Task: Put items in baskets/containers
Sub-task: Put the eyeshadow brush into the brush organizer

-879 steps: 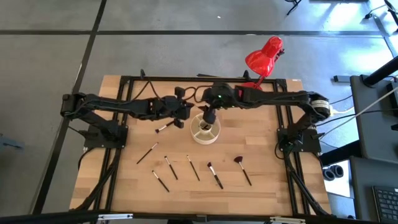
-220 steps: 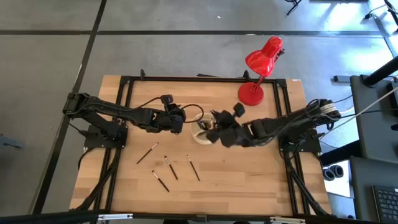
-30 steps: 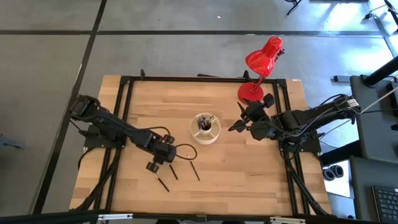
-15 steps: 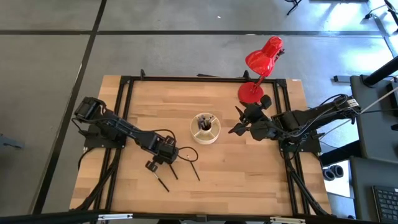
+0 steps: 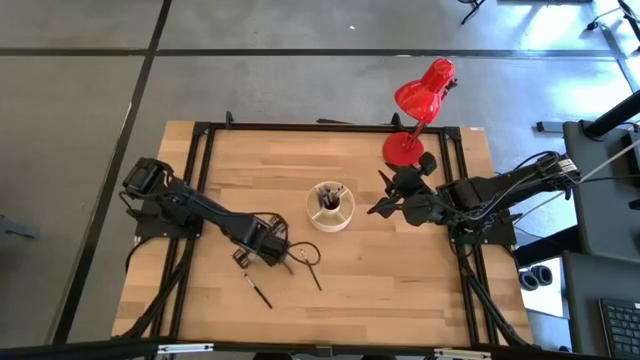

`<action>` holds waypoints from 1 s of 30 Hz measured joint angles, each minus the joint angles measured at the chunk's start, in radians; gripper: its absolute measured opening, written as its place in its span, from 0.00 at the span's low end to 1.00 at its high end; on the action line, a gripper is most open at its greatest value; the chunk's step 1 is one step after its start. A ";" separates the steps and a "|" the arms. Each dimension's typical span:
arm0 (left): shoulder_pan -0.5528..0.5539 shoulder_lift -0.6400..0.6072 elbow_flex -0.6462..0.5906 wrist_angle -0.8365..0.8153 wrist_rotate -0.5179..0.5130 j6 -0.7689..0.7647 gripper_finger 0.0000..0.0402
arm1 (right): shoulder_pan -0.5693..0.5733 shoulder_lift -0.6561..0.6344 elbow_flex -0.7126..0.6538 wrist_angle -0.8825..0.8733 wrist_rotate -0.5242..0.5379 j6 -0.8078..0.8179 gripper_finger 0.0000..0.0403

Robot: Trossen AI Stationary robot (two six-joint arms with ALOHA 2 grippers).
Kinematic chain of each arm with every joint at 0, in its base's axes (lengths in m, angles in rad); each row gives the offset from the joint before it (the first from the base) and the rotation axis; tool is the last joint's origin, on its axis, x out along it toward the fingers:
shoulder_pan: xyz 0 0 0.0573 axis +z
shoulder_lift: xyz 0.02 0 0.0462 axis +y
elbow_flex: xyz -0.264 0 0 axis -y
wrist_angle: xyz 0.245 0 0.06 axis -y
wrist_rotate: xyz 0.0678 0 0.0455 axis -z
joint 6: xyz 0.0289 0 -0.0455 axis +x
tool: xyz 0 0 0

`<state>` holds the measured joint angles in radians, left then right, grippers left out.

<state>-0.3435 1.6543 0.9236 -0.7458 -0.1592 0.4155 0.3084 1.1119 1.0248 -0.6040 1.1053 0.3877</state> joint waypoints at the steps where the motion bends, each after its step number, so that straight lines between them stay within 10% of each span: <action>1: -0.009 -0.001 0.027 -0.009 -0.067 0.027 0.02 | 0.000 0.000 0.000 0.000 0.000 -0.002 0.30; 15: -0.007 -0.005 0.320 0.113 -1.079 0.852 0.01 | 0.002 0.000 0.000 -0.008 -0.008 0.004 0.30; 30: 0.206 -0.006 0.336 0.392 -0.987 1.277 0.01 | 0.002 0.000 0.000 -0.052 -0.008 0.029 0.30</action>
<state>-0.1372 1.6485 1.2594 -0.3542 -1.1465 1.6928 0.3104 1.1122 1.0248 -0.6563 1.0972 0.4164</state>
